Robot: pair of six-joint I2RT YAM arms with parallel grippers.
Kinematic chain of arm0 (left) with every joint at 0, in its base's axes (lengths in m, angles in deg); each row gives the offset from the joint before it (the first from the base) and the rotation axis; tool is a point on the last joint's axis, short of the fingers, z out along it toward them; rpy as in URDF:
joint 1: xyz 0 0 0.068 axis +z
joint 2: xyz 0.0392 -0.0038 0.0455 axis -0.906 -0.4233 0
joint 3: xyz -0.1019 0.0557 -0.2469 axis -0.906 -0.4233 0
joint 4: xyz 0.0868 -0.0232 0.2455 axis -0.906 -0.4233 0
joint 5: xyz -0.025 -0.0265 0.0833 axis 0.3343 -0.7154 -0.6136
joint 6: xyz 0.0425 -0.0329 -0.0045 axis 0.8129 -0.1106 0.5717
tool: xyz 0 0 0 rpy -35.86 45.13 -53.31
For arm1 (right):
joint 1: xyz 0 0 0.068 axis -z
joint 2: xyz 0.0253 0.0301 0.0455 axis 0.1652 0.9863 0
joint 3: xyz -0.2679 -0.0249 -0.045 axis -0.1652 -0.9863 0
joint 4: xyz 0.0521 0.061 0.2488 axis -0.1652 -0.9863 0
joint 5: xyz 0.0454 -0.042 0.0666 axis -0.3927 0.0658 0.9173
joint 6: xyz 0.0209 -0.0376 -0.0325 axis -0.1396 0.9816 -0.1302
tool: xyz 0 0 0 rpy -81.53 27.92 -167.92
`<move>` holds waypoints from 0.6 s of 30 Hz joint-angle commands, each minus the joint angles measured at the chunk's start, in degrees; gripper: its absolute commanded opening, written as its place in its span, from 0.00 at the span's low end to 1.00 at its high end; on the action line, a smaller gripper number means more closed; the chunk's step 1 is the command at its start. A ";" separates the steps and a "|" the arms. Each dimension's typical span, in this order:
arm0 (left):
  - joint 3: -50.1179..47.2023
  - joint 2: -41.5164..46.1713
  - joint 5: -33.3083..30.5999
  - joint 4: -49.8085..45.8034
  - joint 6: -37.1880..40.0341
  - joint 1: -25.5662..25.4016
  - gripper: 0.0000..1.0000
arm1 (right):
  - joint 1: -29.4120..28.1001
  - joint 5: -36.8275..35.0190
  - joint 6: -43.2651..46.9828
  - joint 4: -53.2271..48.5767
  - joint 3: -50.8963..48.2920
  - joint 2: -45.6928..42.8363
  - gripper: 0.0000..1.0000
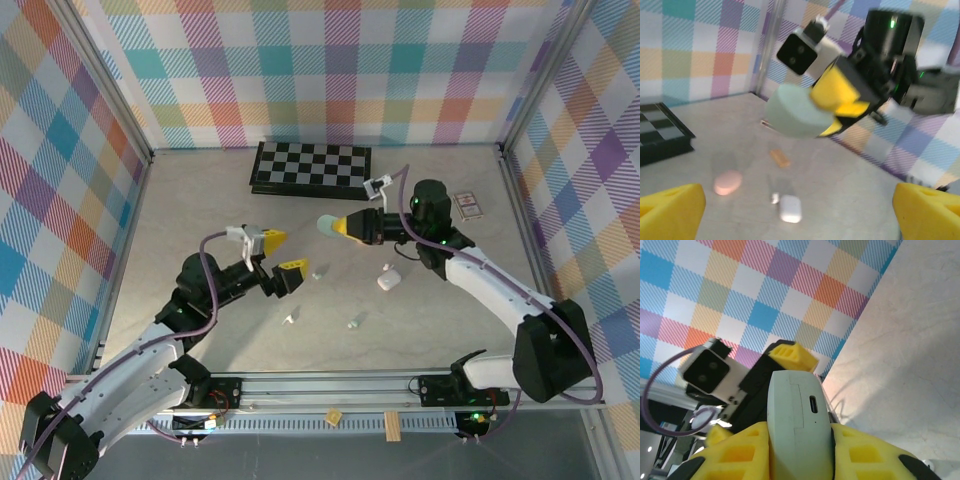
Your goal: Insert wireless bluetooth earbuds into charging case
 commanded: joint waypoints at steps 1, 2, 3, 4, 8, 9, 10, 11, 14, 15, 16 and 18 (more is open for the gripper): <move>-0.65 -1.69 2.97 3.31 19.47 0.25 1.00 | 0.35 7.19 4.27 -12.25 3.97 -2.61 0.02; -0.40 -2.40 4.75 3.17 21.77 0.25 1.00 | 0.34 8.50 4.78 -14.51 5.18 -2.88 0.02; -0.08 -2.88 5.61 3.22 22.91 0.25 1.00 | 0.36 9.60 4.95 -15.81 5.88 -3.15 0.02; 0.34 -3.70 6.55 3.44 23.64 0.25 1.00 | 0.37 10.94 4.83 -17.00 6.59 -3.45 0.02; 1.55 -7.58 12.60 10.03 22.02 0.25 0.97 | 0.36 14.84 3.07 -18.63 8.26 -4.43 0.00; 1.72 -8.91 13.51 12.08 21.06 0.25 0.96 | 0.30 15.31 2.76 -19.52 8.71 -4.61 0.00; 1.89 -10.06 14.64 14.56 19.74 0.24 0.93 | 0.35 15.71 2.20 -20.15 9.08 -4.71 0.00; 2.04 -11.50 15.69 17.26 18.47 0.25 0.91 | 0.34 16.12 1.24 -20.22 9.14 -4.79 0.00; 3.68 -15.35 20.59 21.94 15.58 0.25 0.86 | 0.12 17.27 -0.95 -20.16 8.80 -4.89 0.00; 4.43 -16.43 22.15 23.26 14.42 0.25 0.84 | 0.03 17.73 -1.23 -20.16 8.62 -4.89 0.00; 5.16 -17.60 24.12 24.89 12.92 0.25 0.80 | -0.13 18.09 -1.12 -20.50 8.53 -4.89 0.00; 6.77 -19.71 26.98 27.36 10.57 0.25 0.74 | -0.26 18.47 -0.38 -21.73 8.57 -4.80 0.00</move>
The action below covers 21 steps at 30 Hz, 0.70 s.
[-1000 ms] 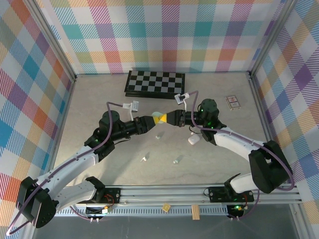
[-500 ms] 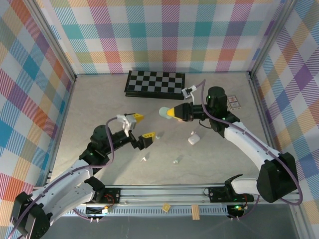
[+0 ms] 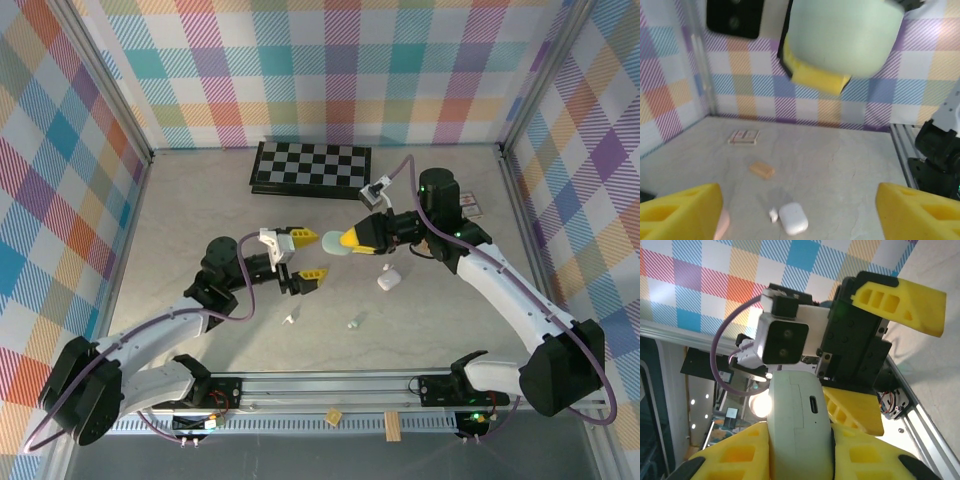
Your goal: Insert wireless bluetooth earbuds into charging case
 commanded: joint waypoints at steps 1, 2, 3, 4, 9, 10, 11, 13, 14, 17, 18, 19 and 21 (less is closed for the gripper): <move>4.05 -2.29 9.34 9.94 -4.92 0.25 0.72 | -0.65 3.25 0.31 -3.08 1.23 -1.00 0.00; 4.92 -3.07 10.81 10.09 -5.77 0.25 0.70 | -0.86 3.39 1.20 -4.17 1.35 -0.86 0.00; 5.60 -3.59 11.94 10.18 -6.32 0.22 0.69 | -0.91 3.42 1.84 -4.82 1.44 -0.75 0.00; 6.15 -4.16 12.94 10.52 -6.92 0.16 0.69 | -1.07 3.50 2.10 -5.09 1.36 -0.52 0.00; 7.70 -5.58 15.26 11.41 -8.59 -0.19 0.64 | -1.36 3.64 2.27 -4.23 1.62 0.39 0.00; 7.91 -5.83 15.51 11.50 -8.84 -0.35 0.63 | -1.42 3.68 2.28 -3.98 1.77 0.57 0.00; 8.00 -6.01 15.61 11.78 -8.97 -0.45 0.63 | -1.49 3.72 2.37 -3.84 1.80 0.74 0.00; 8.02 -6.39 16.07 12.50 -9.43 -0.63 0.62 | -1.61 3.69 2.30 -3.46 1.89 1.08 0.00; 8.13 -6.57 16.23 12.64 -9.59 -0.71 0.61 | -1.62 3.53 2.23 -3.09 1.80 1.20 0.00; 8.28 -6.97 16.38 12.90 -9.62 -0.81 0.56 | -1.86 3.37 1.43 -1.60 1.58 1.30 0.00; 8.37 -7.11 16.44 12.99 -9.65 -0.89 0.54 | -1.87 3.33 1.43 -1.49 1.58 1.29 0.00; 8.42 -7.12 16.51 13.00 -9.62 -0.98 0.53 | -2.03 3.29 1.30 -1.33 1.62 1.29 0.00; 8.63 -7.47 16.81 13.21 -9.61 -1.06 0.52 | -2.14 3.07 1.01 -0.98 1.62 1.16 0.00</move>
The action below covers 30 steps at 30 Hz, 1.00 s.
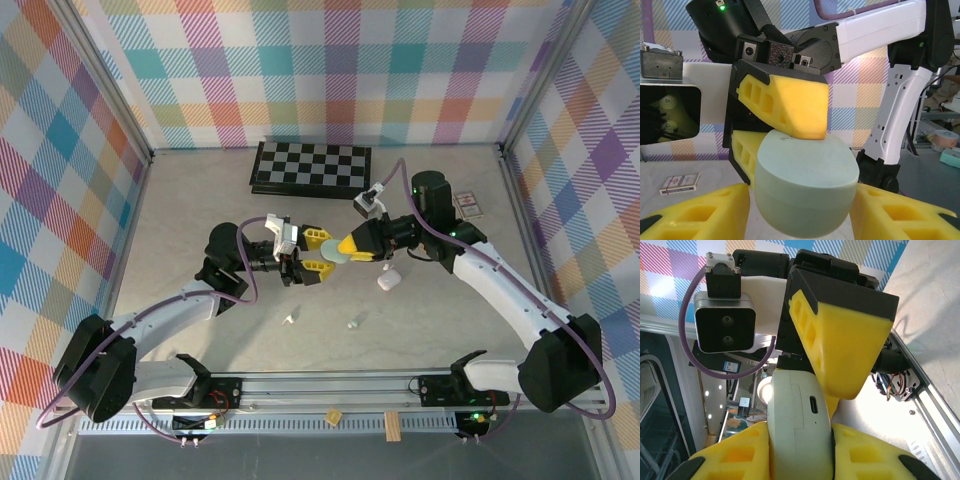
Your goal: Insert wireless bluetooth earbuds into charging case
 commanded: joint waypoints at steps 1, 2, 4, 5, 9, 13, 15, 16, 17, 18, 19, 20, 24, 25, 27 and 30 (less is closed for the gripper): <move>1.75 -0.55 2.33 4.07 -0.07 -0.72 0.51 | -0.58 0.88 -0.13 3.16 1.46 -0.08 0.00; 1.88 -0.79 2.42 4.21 -0.13 -0.82 0.51 | -0.68 0.82 -0.91 4.15 1.23 0.04 0.00; 1.87 -1.01 2.42 4.72 -0.06 -0.96 0.51 | -1.07 0.57 -1.60 4.78 1.27 0.13 0.00; 1.86 -1.12 2.42 5.03 -0.06 -1.09 0.50 | -1.29 0.40 -1.51 4.70 1.31 0.24 0.00; 1.91 -1.37 2.51 6.04 -0.08 -1.36 0.46 | -1.53 0.11 -1.62 4.99 1.45 0.57 0.00; 2.05 -1.34 2.60 6.32 -0.09 -1.45 0.40 | -1.75 -0.09 -1.59 5.10 1.36 0.87 0.00; 2.06 -1.14 2.80 6.30 -0.16 -1.54 0.37 | -1.85 -0.17 -1.65 5.15 1.36 1.04 0.00; 2.05 -1.07 2.83 6.30 -0.09 -1.54 0.36 | -1.82 -0.14 -1.69 5.08 1.36 1.21 0.00; 2.06 -0.93 2.89 6.30 -0.08 -1.54 0.34 | -1.83 -0.26 -1.78 5.03 1.36 1.32 0.00; 2.06 -0.85 2.96 6.31 -0.04 -1.54 0.33 | -1.82 -0.33 -1.81 4.91 1.36 1.51 0.00; 2.05 -0.90 2.98 6.32 -0.08 -1.54 0.33 | -1.82 -0.35 -1.84 4.81 1.36 1.71 0.00; 2.05 -0.89 3.10 6.30 -0.07 -1.54 0.31 | -1.82 -0.44 -1.94 4.64 1.47 1.80 0.00; 1.72 -0.60 2.58 6.30 -0.02 -1.53 0.32 | -1.82 -1.08 -1.37 2.56 1.89 2.41 0.00; 1.62 -0.52 2.29 6.27 0.13 -1.54 0.35 | -1.82 -1.13 -1.43 2.61 1.80 2.46 0.00; 1.44 -0.34 2.03 6.39 0.19 -1.54 0.38 | -1.82 -1.14 -1.53 2.69 1.80 2.55 0.00; 1.22 -0.25 1.92 6.31 0.15 -1.53 0.38 | -1.80 -1.15 -1.56 2.94 1.88 2.50 0.00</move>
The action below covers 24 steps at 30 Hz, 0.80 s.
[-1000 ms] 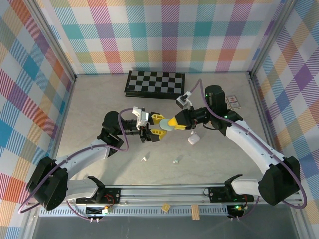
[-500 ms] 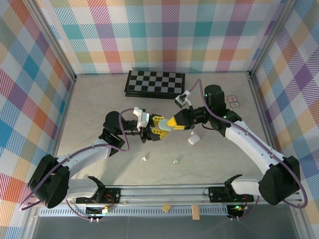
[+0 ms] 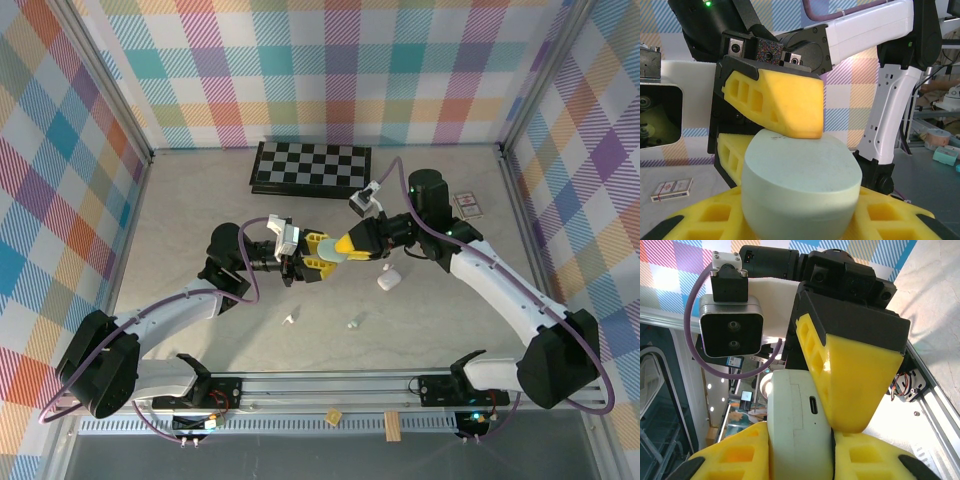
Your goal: Insert wireless bluetooth earbuds into charging case
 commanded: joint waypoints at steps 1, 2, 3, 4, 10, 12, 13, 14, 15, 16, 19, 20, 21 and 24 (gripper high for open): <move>1.04 1.09 0.68 3.94 0.77 -0.86 0.39 | -0.75 -1.81 0.26 -0.51 1.49 1.13 0.00; 0.96 1.08 0.67 3.98 0.77 -0.86 0.43 | -0.75 -1.82 0.35 -0.63 1.54 1.15 0.00; 0.98 1.08 0.71 3.98 0.76 -0.86 0.46 | -0.77 -1.82 0.35 -0.57 1.56 1.22 0.00; 0.98 1.10 0.67 3.94 0.61 -0.86 0.47 | -0.71 -1.81 0.35 -0.61 1.54 1.21 0.00; 1.04 0.83 0.81 3.75 0.80 -0.86 0.39 | -0.75 -1.98 0.24 -0.20 1.26 1.05 0.00; 0.94 0.69 0.92 3.71 0.86 -0.86 0.36 | -0.72 -2.00 0.01 0.11 1.27 0.87 0.00; 0.99 0.53 0.93 3.72 0.97 -0.81 0.36 | -0.75 -2.00 -0.24 0.39 1.29 0.78 0.00; 1.01 0.43 0.91 3.79 0.96 -0.86 0.36 | -0.75 -1.93 -0.99 1.13 1.19 0.72 0.00; 1.00 0.28 0.84 3.88 1.04 -0.87 0.37 | -0.75 -1.86 -1.86 2.26 0.97 0.69 0.00; 0.95 0.11 0.71 4.09 0.96 -0.86 0.40 | -0.80 -1.73 -3.13 4.07 0.63 0.60 0.00; 0.71 0.01 0.41 4.51 1.10 -0.86 0.46 | -0.75 -1.47 -5.97 8.11 -0.16 0.60 0.00; 0.71 0.07 0.41 4.52 1.17 -0.86 0.46 | -0.75 -1.55 -5.98 8.15 -0.13 0.60 0.00; 0.73 0.00 0.46 4.59 1.19 -0.88 0.46 | -0.75 -1.59 -6.05 8.16 -0.13 0.60 0.00; 0.65 -0.16 0.35 4.68 1.21 -0.86 0.46 | -0.75 -1.63 -7.15 9.72 -0.75 0.78 0.00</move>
